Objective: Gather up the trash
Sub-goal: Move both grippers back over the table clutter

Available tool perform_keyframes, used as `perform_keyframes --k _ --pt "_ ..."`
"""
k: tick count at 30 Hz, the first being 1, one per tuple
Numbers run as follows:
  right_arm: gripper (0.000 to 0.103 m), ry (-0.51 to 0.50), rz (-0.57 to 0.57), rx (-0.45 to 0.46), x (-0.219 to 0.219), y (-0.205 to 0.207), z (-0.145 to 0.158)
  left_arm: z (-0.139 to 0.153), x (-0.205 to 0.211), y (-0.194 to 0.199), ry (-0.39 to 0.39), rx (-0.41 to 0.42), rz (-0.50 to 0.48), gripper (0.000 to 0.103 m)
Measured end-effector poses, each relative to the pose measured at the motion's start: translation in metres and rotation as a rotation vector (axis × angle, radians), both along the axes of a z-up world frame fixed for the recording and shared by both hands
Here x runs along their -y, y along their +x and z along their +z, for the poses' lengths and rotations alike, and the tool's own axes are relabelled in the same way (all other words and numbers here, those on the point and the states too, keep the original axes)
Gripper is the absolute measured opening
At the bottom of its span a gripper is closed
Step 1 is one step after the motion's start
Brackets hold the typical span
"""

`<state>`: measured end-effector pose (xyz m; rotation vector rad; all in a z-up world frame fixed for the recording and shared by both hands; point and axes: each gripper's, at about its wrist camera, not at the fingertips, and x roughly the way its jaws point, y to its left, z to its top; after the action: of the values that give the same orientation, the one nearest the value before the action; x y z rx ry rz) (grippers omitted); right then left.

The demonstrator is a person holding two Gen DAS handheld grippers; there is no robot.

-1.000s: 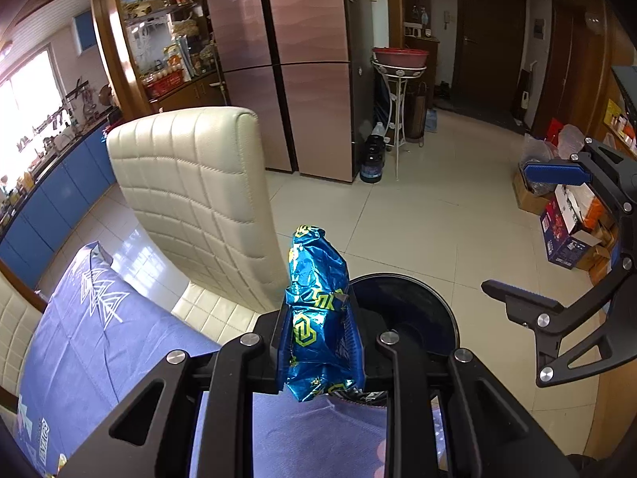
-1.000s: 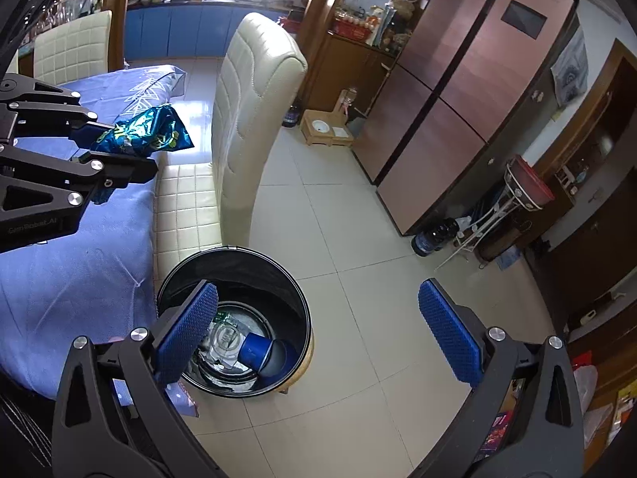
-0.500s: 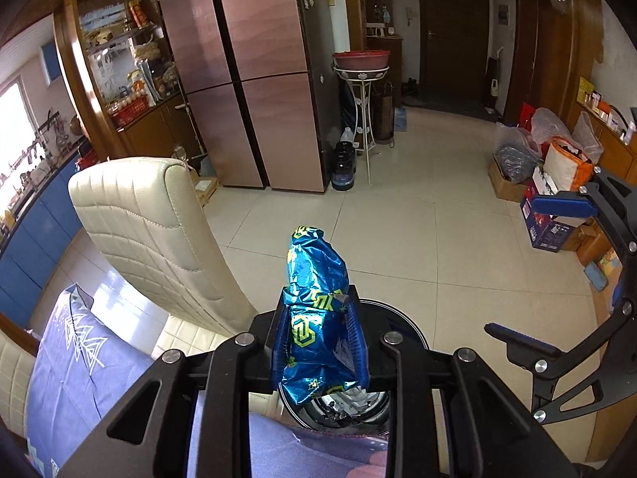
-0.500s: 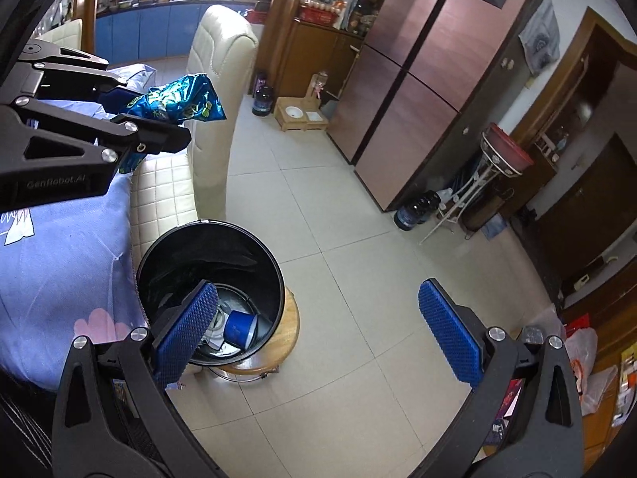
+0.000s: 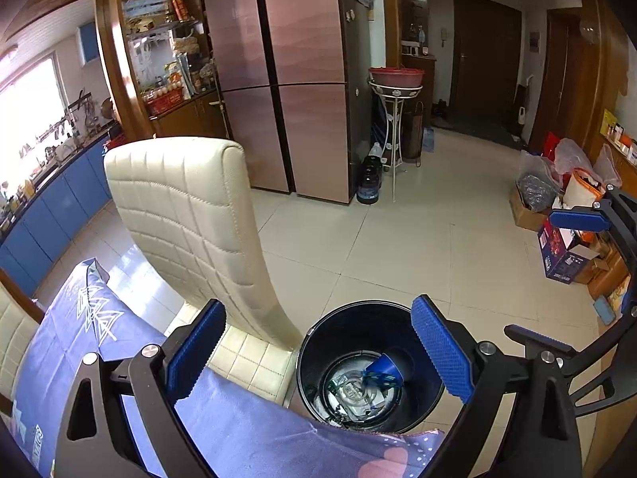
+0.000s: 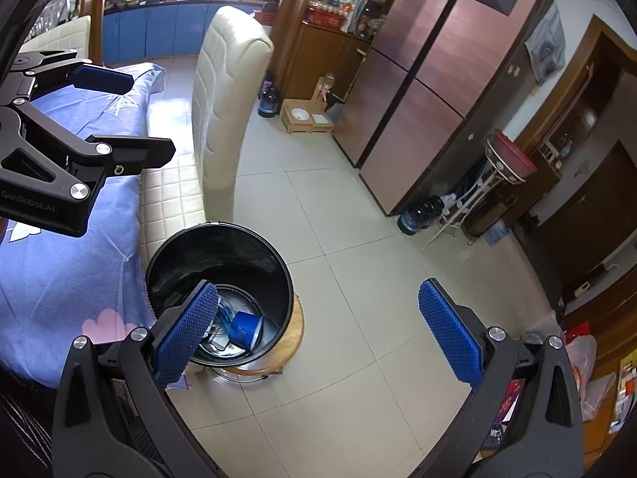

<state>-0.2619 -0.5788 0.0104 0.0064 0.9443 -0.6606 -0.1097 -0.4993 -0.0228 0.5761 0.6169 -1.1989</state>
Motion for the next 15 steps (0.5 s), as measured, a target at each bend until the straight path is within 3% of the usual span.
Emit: perform_keyframes --k 7,15 --pt "0.099 0.002 0.081 0.010 -0.019 0.028 0.008 0.002 -0.030 0.020 -0.005 0.003 0.066 0.092" --pt "0.099 0.009 0.297 0.025 -0.074 0.101 0.015 0.002 -0.100 0.074 0.000 -0.021 0.239 0.092"
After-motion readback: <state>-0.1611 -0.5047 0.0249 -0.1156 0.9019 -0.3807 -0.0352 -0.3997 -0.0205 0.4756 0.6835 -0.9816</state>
